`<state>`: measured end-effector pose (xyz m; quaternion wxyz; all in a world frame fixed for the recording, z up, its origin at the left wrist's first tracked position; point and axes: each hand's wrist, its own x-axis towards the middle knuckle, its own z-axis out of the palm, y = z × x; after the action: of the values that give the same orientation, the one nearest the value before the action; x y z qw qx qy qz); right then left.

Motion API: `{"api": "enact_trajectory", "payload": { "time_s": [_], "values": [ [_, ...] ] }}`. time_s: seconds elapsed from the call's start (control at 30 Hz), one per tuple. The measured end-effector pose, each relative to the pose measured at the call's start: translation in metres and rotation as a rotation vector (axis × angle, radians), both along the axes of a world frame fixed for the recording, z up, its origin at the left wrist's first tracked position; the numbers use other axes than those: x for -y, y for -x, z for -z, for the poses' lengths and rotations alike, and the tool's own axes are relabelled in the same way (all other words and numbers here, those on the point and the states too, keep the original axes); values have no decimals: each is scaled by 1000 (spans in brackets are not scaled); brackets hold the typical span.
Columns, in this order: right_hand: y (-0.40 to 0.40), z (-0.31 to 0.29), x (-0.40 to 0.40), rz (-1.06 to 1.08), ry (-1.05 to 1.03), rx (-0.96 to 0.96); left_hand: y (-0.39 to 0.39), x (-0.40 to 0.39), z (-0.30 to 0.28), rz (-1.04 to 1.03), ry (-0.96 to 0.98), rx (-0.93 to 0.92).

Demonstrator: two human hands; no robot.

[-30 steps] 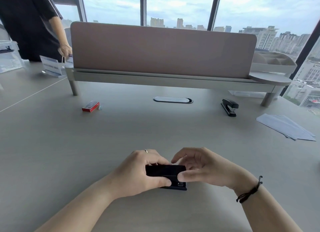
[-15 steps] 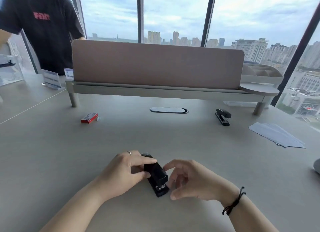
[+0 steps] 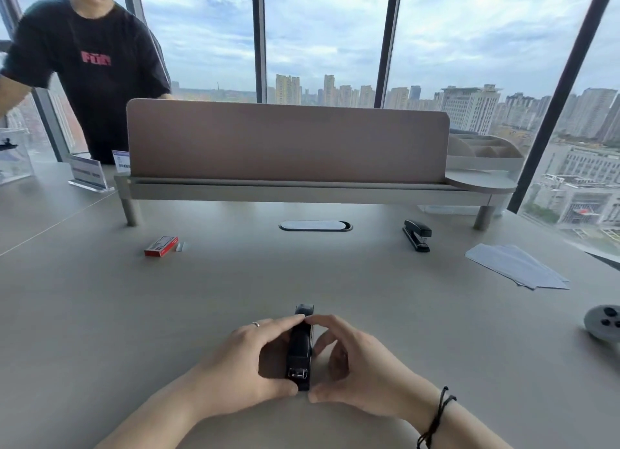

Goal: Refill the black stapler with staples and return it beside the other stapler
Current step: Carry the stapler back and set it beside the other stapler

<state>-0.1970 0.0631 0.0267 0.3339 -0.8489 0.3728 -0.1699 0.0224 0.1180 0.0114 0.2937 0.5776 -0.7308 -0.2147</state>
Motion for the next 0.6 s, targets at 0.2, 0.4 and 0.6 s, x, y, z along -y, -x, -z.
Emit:
{"api": "enact_trajectory", "payload": {
  "time_s": [0.2,0.4,0.6],
  "values": [
    [13,2,16,52,141,-71,19,20,8,-50,60,-72],
    [36,4,47,133,190,-107,46,70,6,-29,49,-23],
    [61,10,104,240,199,-80,84,140,10,-46,46,-15]
  ]
}}
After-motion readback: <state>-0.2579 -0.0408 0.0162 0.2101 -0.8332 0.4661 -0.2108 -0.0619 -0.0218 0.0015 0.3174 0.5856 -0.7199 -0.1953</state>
